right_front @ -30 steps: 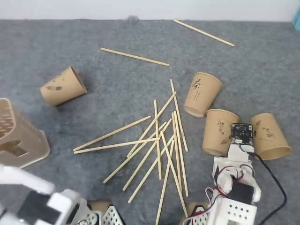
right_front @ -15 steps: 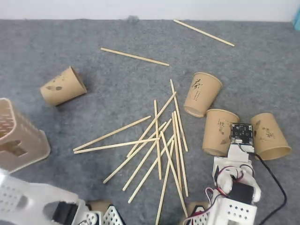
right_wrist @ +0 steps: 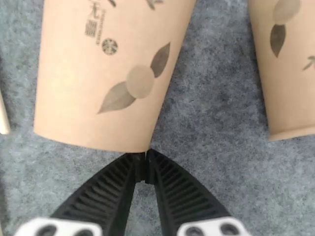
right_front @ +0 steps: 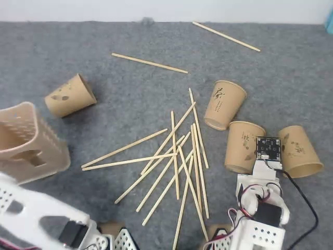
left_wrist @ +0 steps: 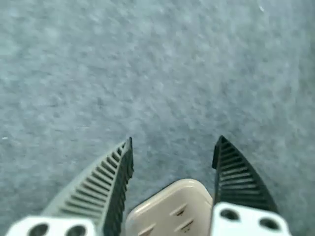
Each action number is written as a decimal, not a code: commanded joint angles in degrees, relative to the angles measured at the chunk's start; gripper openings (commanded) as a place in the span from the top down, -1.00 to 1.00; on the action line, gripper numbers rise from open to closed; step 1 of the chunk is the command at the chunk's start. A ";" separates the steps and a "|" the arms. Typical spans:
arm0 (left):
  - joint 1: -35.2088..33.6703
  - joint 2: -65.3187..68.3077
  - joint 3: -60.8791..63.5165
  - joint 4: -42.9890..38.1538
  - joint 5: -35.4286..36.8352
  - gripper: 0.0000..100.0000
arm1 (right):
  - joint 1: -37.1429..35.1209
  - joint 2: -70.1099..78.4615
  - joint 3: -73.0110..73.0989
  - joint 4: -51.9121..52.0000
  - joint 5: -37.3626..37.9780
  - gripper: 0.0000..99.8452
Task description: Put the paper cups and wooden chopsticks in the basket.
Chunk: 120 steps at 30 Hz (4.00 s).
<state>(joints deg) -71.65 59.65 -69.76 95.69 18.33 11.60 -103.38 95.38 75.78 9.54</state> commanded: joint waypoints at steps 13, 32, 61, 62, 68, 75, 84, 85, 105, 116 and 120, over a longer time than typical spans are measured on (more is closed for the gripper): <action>10.73 3.34 -11.30 5.01 -12.92 0.55 | 0.57 -0.75 1.05 -0.75 0.70 0.98; 13.71 -25.23 26.24 -0.44 -21.01 0.55 | 0.57 -0.75 1.05 -0.75 0.70 0.98; 15.03 -6.86 10.42 -40.44 -16.26 0.55 | 0.57 -0.75 1.05 -0.75 0.70 0.98; 15.03 -5.10 7.08 -40.44 -16.62 0.55 | 0.57 -0.75 1.05 -0.75 0.70 0.98; 14.24 6.86 -12.18 -45.36 -16.44 0.55 | 0.57 -0.75 1.05 -0.75 0.70 0.98; 14.07 20.57 -22.90 -54.95 -16.79 0.55 | 0.57 -0.75 1.05 -0.75 0.70 0.98; 13.80 30.07 -25.01 -53.71 -16.79 0.55 | 0.57 -0.75 1.05 -0.75 0.70 0.98; 13.45 30.86 -25.10 -52.04 -16.79 0.55 | 0.57 -0.75 1.05 -0.75 0.70 0.98; 15.82 8.35 -26.51 -3.87 -16.35 0.55 | 0.57 -0.75 1.05 -0.75 0.70 0.98; 16.70 -7.21 -26.33 5.01 -10.55 0.55 | 0.57 -0.75 1.05 -0.75 0.70 0.98; 14.07 -7.74 -26.33 5.01 -10.64 0.55 | 0.57 -0.75 1.05 -0.75 0.70 0.98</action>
<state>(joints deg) -55.30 56.84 -95.34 98.68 6.55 11.60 -103.38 95.38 75.78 9.54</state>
